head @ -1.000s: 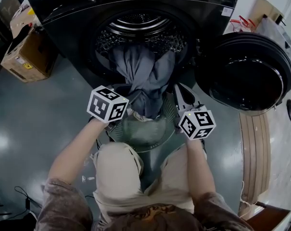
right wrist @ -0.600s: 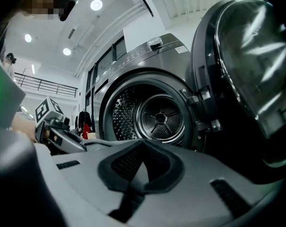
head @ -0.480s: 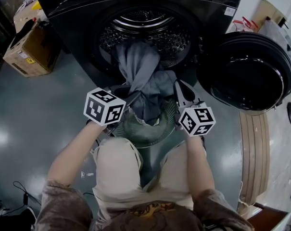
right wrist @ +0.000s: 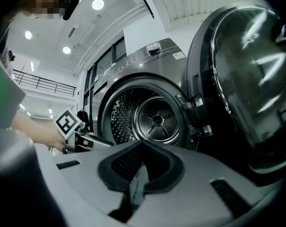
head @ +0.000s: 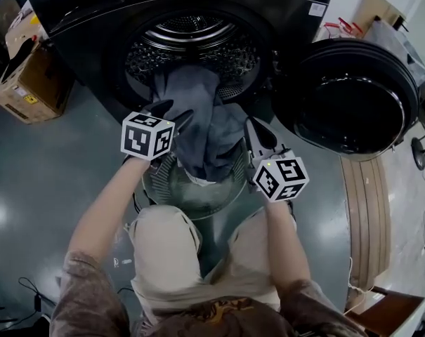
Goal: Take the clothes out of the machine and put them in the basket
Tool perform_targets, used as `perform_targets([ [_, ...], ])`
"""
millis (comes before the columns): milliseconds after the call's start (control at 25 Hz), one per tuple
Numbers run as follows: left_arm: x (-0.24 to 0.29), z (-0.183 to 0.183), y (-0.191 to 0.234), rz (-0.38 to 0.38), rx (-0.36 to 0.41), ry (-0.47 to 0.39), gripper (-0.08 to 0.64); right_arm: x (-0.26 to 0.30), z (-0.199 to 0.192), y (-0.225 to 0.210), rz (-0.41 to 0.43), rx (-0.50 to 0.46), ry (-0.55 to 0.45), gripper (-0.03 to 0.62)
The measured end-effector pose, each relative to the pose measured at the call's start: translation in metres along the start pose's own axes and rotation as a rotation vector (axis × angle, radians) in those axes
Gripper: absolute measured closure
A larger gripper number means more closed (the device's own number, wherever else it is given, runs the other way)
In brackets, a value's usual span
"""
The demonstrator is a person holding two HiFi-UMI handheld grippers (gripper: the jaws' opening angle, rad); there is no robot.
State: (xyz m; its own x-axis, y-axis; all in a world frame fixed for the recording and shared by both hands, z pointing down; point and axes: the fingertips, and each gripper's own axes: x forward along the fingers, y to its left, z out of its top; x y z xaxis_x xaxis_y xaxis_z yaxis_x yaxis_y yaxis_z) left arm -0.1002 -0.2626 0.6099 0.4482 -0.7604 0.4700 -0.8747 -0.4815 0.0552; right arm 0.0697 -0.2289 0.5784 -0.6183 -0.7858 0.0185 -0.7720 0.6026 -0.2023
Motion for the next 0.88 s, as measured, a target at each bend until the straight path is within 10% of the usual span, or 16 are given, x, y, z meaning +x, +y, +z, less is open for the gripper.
perform_targets([
  [640,0.121,-0.016,0.083,0.180,0.054,0.197,0.239,-0.006,-0.001,-0.003,-0.022,-0.026,0.016,0.595],
  [880,0.125,-0.016,0.068,0.149,0.074,0.184,0.419,-0.002,-0.002,-0.003,-0.015,-0.028,0.019,0.595],
])
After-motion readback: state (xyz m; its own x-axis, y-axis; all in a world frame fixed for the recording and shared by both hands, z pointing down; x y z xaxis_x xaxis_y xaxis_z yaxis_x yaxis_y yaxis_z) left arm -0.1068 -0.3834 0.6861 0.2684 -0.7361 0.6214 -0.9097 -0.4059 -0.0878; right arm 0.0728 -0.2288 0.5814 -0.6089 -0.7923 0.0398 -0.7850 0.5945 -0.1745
